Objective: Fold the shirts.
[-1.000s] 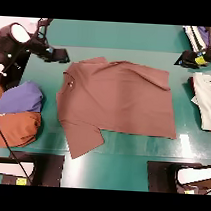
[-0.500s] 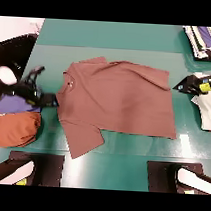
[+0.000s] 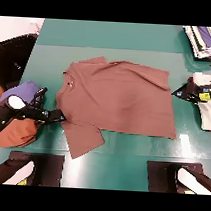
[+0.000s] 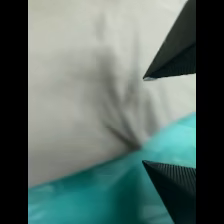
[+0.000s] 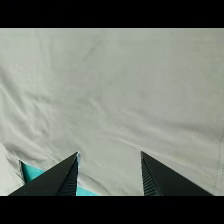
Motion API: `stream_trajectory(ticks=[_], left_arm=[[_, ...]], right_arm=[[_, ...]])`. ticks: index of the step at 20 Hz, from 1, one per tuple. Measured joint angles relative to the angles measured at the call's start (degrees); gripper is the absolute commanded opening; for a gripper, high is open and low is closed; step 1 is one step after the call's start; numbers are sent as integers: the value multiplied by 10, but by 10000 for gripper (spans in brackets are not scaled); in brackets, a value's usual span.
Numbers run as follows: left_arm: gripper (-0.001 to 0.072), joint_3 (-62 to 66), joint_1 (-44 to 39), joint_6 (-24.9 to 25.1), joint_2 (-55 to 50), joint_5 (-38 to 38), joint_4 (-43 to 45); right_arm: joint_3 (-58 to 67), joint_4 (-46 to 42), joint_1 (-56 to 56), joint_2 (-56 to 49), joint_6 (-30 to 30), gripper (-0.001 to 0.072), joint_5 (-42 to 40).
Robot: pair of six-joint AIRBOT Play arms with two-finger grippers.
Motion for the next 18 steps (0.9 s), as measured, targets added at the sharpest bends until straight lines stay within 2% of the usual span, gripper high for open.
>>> stream_trajectory(ticks=[1,3,9,10,13,18], left_arm=[[474,-5,-10,2,0,15,-10],[17,-12,-31,4,0,39,-17],[22,6,-54,6,2,59,-29],[22,17,-55,7,3,53,-29],[22,49,-57,8,4,37,-30],[22,74,-58,8,4,34,-30]], right_arm=[[-2,0,0,6,0,431,-1],[-3,1,-1,17,0,431,-1],[-19,-51,-47,33,-1,433,36],[-33,-69,-66,33,-1,464,42],[-98,-115,-136,33,-1,469,57],[-224,-139,-227,-1,-7,447,41]])
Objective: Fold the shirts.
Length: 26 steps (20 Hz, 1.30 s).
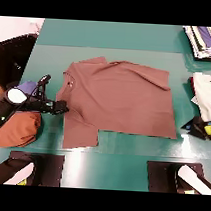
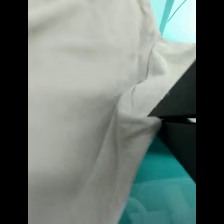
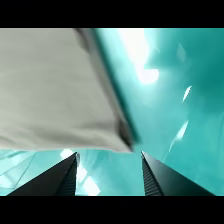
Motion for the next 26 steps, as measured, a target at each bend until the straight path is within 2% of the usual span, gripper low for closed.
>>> stream_trajectory(ticks=[3,4,6,9,13,17,20,26], left_arm=[[22,4,0,0,0,3,0],[23,4,0,0,0,4,0],[22,5,0,0,0,5,0],[21,6,0,0,0,3,0],[21,26,0,-1,0,-27,0],[21,128,0,-2,9,-80,0],[21,257,0,-4,40,-97,8],[21,605,0,-13,85,-106,24]], right_arm=[[-36,12,-1,-37,-10,446,-23],[-39,20,7,-47,-11,417,-24],[-39,32,30,-66,-14,161,-33],[-25,41,72,-80,-19,14,-52],[12,48,128,-62,-28,14,-47],[113,52,168,9,-31,14,-35],[235,52,184,71,-32,13,-36],[499,52,191,163,-32,13,-101]])
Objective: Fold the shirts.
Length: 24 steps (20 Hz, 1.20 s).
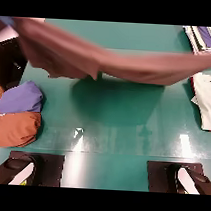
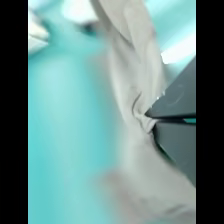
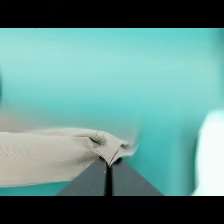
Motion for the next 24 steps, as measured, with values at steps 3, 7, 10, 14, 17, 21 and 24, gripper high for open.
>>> stream_trajectory(ticks=[3,7,10,14,17,21,24], left_arm=[[20,156,0,-17,6,11,1],[20,250,0,-28,5,29,12],[21,235,0,-33,-6,29,50],[22,130,0,-36,-55,3,91],[22,47,0,-34,-133,-40,105],[23,-22,-1,-27,-276,-51,110],[22,-39,-1,-23,-377,-4,111]], right_arm=[[106,-2,0,12,10,12,-13],[221,-6,0,-14,31,11,1],[281,-29,0,-61,59,11,33],[269,-39,11,-139,84,12,72],[212,-48,31,-217,91,11,104],[138,-51,46,-344,96,11,130],[120,-50,50,-446,96,12,132]])
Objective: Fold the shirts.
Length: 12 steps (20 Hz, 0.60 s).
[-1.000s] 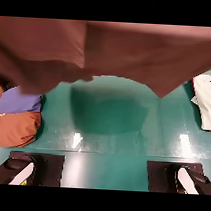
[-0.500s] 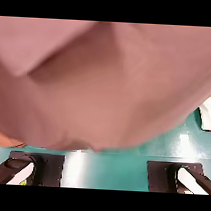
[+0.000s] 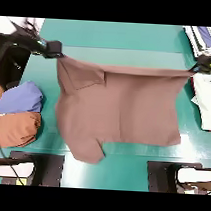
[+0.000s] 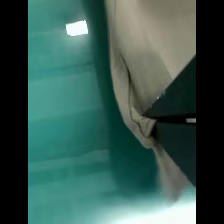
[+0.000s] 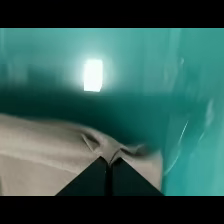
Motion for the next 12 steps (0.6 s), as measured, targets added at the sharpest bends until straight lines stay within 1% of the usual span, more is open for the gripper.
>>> stream_trajectory(ticks=[2,5,7,9,12], left_arm=[[22,-3,0,0,-45,47,-2],[22,-3,2,1,-78,115,-5],[22,1,6,2,-88,127,-6],[21,6,11,5,-92,104,-5],[21,5,13,10,-95,29,5]], right_arm=[[15,1,0,-58,0,12,-15],[61,5,1,-122,0,12,-41],[89,5,1,-145,-1,11,-47],[96,5,1,-149,-12,12,-45],[54,1,1,-124,-23,11,-45]])
